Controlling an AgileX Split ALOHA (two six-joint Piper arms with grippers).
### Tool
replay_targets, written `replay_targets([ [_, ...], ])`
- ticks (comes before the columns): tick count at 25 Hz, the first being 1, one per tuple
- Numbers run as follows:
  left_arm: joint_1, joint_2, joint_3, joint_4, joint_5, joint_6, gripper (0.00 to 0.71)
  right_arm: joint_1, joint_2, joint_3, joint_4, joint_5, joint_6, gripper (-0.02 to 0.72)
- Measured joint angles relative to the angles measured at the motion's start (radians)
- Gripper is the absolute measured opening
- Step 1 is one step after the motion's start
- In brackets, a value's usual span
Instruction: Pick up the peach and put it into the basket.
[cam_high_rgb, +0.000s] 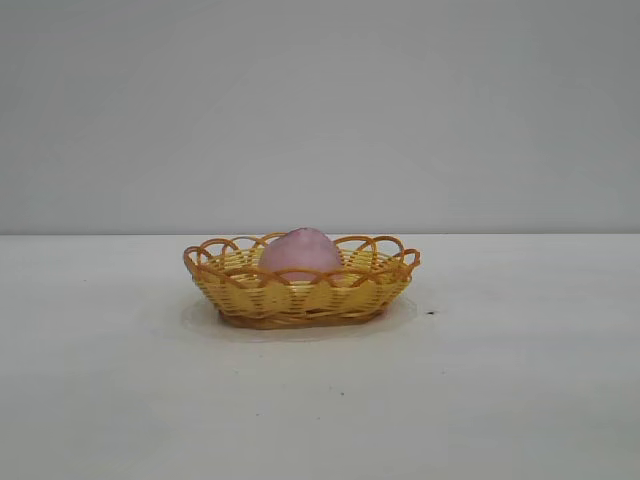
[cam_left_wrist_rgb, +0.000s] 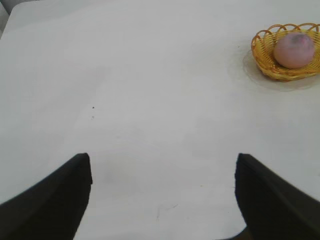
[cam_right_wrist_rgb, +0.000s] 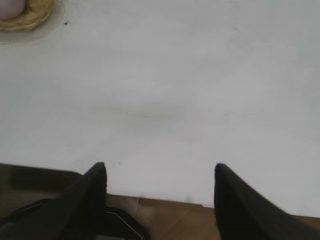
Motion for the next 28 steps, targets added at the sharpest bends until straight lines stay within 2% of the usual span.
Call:
replay_targets([
  [3, 0.0, 0.0, 0.0, 0.0, 0.0, 0.0, 0.521, 0.0, 0.0, 0.0, -0.012, 0.0, 0.023, 0.404],
  [9, 0.0, 0.0, 0.0, 0.0, 0.0, 0.0, 0.521, 0.0, 0.0, 0.0, -0.014, 0.0, 0.027, 0.404],
  [16, 0.0, 0.0, 0.0, 0.0, 0.0, 0.0, 0.521, -0.001, -0.05, 0.038, 0.025, -0.004, 0.035, 0.404],
  [21, 0.0, 0.0, 0.0, 0.0, 0.0, 0.0, 0.521, -0.001, -0.179, 0.054, -0.004, 0.002, 0.054, 0.404],
  [28, 0.0, 0.0, 0.0, 0.0, 0.0, 0.0, 0.521, -0.001, -0.219, 0.096, -0.022, -0.107, 0.054, 0.404],
])
